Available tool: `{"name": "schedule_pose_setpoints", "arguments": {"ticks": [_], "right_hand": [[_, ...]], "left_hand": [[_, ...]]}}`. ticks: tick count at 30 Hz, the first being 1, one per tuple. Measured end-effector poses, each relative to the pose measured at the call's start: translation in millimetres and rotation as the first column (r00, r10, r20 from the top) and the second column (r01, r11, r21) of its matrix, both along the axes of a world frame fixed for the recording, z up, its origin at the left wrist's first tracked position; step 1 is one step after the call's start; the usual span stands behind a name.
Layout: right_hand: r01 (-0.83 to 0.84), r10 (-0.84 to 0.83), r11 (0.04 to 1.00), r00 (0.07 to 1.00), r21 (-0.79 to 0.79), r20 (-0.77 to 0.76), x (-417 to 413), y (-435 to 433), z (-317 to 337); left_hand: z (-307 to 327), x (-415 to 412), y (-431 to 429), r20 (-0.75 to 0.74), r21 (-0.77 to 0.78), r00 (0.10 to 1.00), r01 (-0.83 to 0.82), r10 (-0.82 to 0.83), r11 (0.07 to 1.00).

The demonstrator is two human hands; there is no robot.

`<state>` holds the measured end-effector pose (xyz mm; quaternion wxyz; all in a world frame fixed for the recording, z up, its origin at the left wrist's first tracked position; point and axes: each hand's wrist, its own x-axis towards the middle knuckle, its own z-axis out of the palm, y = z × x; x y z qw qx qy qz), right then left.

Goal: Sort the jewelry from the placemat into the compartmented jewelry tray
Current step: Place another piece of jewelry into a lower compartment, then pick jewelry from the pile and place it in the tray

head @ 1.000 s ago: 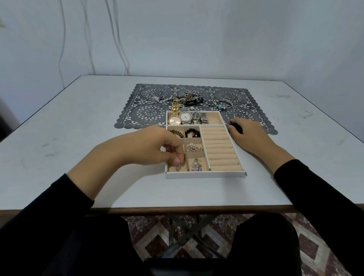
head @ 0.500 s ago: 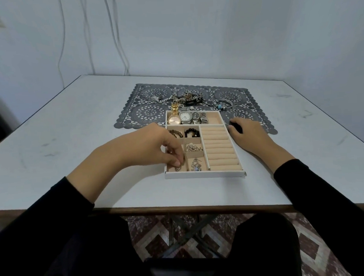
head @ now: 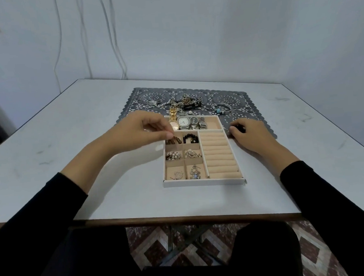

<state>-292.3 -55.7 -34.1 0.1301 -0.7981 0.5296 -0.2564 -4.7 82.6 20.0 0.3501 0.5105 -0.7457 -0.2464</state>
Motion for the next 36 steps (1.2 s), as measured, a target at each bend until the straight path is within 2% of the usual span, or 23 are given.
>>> {"name": "schedule_pose_setpoints", "arguments": {"ticks": [2, 4, 7, 12, 20, 28, 36], "right_hand": [[0.032, -0.032, 0.999, 0.999, -0.010, 0.036, -1, -5, 4], [0.052, -0.050, 0.998, 0.993, -0.018, 0.106, 0, -12, 7], [0.069, -0.059, 0.996, 0.984, -0.054, 0.170, 4, -28, 10], [0.027, -0.013, 0.997, 0.983, -0.072, 0.185, 17, -59, 15], [-0.129, 0.134, 0.990, 0.986, -0.060, 0.095, 48, -103, 15], [-0.300, 0.299, 0.954, 0.948, -0.003, 0.111, 69, -126, 18], [-0.467, 0.433, 0.869, 0.878, 0.165, 0.205, 85, -122, 30]], "left_hand": [[-7, 7, -16, -0.089, -0.027, 0.991, -0.100, 0.098, 0.995], [-16, 15, -36, -0.108, -0.056, 0.970, -0.224, 0.217, 0.973], [-30, 29, -67, -0.025, -0.119, 0.932, -0.361, 0.361, 0.925], [-42, 47, -109, 0.146, -0.188, 0.894, -0.396, 0.425, 0.899], [-51, 55, -157, 0.322, -0.185, 0.881, -0.300, 0.346, 0.936], [-46, 46, -180, 0.274, -0.164, 0.947, -0.124, 0.166, 0.979], [-45, 43, -196, 0.272, -0.155, 0.959, -0.035, 0.077, 0.987]]}}
